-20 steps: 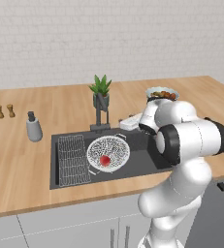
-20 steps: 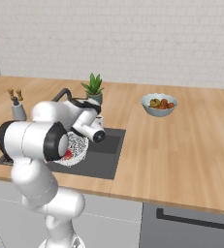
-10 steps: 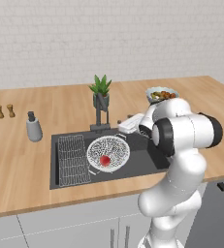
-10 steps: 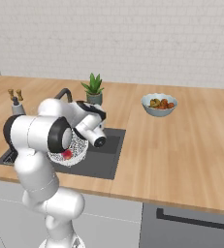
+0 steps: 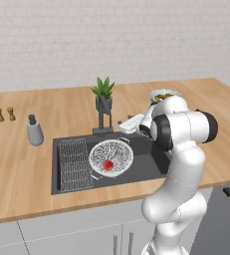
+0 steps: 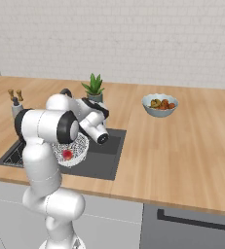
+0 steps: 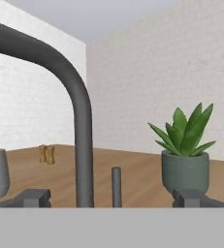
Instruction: Put the colander in the sink, put the peach in the colander, and turn on the sink faucet and pour water over the colander.
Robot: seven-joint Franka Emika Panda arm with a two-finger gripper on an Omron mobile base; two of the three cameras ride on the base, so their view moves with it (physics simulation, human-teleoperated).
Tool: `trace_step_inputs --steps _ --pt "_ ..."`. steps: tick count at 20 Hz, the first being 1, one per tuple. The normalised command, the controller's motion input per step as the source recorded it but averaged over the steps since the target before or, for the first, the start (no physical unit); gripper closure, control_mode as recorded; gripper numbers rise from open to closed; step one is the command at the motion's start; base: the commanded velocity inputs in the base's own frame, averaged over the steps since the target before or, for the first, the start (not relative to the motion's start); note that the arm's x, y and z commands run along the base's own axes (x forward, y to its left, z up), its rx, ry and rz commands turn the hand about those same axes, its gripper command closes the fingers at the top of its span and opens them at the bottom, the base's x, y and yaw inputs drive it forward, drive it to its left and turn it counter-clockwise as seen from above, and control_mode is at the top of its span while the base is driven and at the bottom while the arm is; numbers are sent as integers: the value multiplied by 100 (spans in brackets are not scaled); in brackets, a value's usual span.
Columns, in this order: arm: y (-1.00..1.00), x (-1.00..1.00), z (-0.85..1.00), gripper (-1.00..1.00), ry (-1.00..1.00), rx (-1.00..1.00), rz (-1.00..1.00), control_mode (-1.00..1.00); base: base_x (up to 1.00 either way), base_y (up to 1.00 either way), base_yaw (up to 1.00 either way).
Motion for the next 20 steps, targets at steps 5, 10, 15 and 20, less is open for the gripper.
trace_step_inputs --steps 5,10,15,20 --pt "0 46 -1 -100 0 0 11 -100 0 0 0" --pt "5 46 -16 -100 0 0 16 -100 0 0 0" --pt "6 36 -33 -100 0 0 16 -100 0 0 0" --pt "20 18 -39 -100 0 -6 6 -100 0 0 0"
